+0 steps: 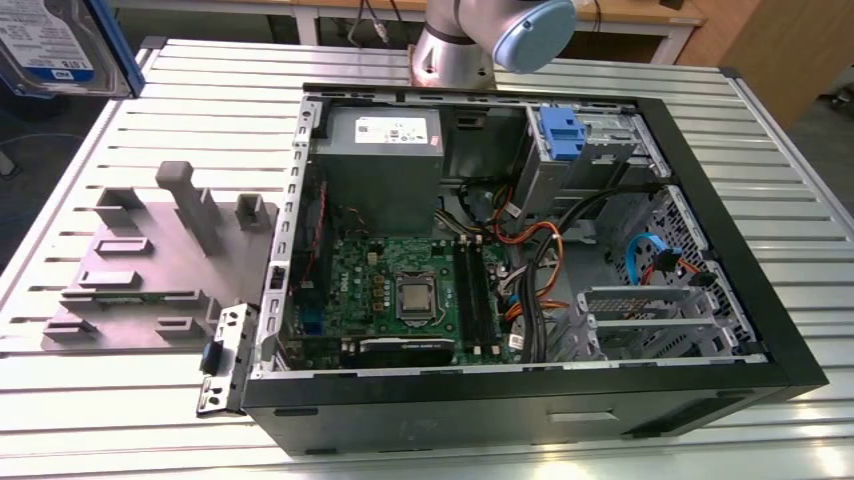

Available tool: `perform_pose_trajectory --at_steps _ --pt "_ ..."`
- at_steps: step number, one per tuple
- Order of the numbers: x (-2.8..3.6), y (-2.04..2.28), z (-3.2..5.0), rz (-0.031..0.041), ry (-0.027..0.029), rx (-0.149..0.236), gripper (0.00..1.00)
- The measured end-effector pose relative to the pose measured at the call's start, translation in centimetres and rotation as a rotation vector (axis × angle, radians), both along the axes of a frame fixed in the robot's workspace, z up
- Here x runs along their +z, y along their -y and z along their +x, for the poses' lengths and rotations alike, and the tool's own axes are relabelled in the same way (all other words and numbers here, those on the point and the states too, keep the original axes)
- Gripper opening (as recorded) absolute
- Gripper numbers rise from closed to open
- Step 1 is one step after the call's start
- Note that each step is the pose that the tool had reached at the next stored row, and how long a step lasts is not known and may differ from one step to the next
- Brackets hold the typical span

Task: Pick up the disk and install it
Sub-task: 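Pick up the disk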

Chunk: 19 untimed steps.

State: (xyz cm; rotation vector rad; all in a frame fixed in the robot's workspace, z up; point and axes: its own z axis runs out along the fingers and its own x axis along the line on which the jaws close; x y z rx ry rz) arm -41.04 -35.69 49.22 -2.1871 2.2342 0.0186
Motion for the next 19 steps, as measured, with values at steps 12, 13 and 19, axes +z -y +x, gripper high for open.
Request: perform_pose_trajectory --at_steps 12,13,19 --pt "0.30 0.00 0.00 0.0000 0.0000 0.000 0.35" --pt "0.36 0.00 0.00 0.0001 0.0001 0.000 0.35" --pt "0.82 0.00 0.00 0.0000 0.0001 0.000 0.35"
